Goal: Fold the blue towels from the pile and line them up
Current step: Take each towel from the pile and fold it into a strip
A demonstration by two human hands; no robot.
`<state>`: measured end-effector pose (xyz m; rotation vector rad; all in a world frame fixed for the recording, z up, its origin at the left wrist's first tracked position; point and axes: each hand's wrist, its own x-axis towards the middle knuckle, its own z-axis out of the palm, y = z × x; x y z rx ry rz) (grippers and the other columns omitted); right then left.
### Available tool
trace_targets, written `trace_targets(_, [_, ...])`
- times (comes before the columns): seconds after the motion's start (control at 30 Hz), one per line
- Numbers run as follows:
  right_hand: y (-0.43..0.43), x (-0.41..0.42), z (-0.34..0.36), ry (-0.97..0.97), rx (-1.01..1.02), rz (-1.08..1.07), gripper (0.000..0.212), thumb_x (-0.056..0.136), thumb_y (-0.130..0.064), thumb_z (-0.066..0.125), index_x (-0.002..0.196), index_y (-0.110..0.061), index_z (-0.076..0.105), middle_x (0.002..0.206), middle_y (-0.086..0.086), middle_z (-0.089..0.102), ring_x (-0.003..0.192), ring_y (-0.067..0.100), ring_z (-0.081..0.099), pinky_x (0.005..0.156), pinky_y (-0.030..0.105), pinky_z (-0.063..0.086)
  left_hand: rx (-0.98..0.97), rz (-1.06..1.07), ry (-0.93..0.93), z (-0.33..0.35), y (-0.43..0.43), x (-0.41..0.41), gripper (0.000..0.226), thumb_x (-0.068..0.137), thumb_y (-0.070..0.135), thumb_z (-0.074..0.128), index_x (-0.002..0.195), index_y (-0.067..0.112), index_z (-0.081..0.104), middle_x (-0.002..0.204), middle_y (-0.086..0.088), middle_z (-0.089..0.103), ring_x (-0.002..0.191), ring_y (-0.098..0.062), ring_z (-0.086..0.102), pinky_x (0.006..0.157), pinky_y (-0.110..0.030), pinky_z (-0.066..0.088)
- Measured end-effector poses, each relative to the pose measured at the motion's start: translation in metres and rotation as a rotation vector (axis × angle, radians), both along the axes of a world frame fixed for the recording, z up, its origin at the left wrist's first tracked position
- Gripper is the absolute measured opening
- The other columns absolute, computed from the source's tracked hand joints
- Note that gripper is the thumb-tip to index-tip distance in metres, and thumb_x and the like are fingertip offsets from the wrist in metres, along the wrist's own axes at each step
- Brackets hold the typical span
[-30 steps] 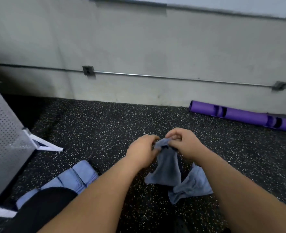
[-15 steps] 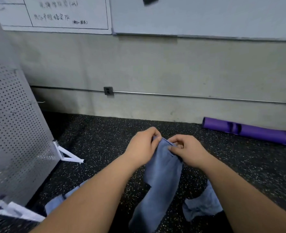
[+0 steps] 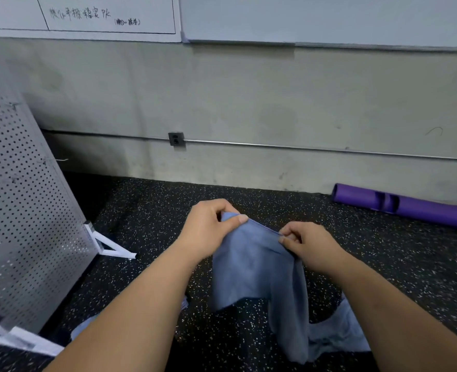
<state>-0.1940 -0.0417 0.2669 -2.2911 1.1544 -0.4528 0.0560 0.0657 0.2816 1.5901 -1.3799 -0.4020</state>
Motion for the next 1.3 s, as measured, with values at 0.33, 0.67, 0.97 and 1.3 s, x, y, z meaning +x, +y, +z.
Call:
trace_targets(0.33, [-0.051, -0.013, -0.014, 0.216, 0.028, -0.074, 0.015, 0.096, -0.031, 0.076, 0.082, -0.03, 0.071, 0.072, -0.011, 0.072, 0.067, 0.005, 0.064, 0.059, 0.023, 0.043, -0.019, 0.223, 0.114, -0.007, -0.021, 0.041, 0.016, 0.092, 0.03, 0.083, 0.078, 0.024, 0.076, 0.076, -0.001, 0.071, 0.065, -0.008, 0.054, 0.064, -0.028, 0.045])
trace_targets(0.67, [-0.068, -0.009, -0.013, -0.058, -0.051, -0.14, 0.015, 0.098, -0.033, 0.073, 0.083, -0.032, 0.071, 0.067, -0.004, 0.069, 0.059, 0.008, 0.059, 0.058, 0.026, 0.044, 0.051, 0.396, 0.061, -0.023, -0.03, 0.053, 0.015, 0.094, 0.036, 0.079, 0.08, 0.029, 0.079, 0.077, 0.014, 0.075, 0.075, -0.008, 0.068, 0.068, -0.025, 0.048])
trace_targets(0.97, [-0.023, 0.037, 0.012, -0.192, -0.084, 0.099, 0.005, 0.096, -0.036, 0.074, 0.091, -0.036, 0.075, 0.072, -0.011, 0.067, 0.064, 0.002, 0.055, 0.061, 0.015, 0.043, 0.104, -0.071, -0.019, -0.018, -0.034, -0.003, 0.033, 0.093, 0.029, 0.081, 0.124, 0.037, 0.075, 0.076, 0.008, 0.069, 0.067, 0.0, 0.06, 0.069, -0.022, 0.052])
trace_targets(1.3, [-0.016, 0.034, 0.011, -0.199, -0.035, 0.118, 0.006, 0.095, -0.034, 0.077, 0.09, -0.037, 0.077, 0.078, -0.016, 0.073, 0.071, 0.001, 0.064, 0.064, 0.012, 0.046, 0.143, -0.138, -0.1, -0.021, -0.034, -0.017, 0.011, 0.093, 0.032, 0.079, 0.104, 0.036, 0.079, 0.079, 0.006, 0.068, 0.067, -0.007, 0.062, 0.068, -0.03, 0.055])
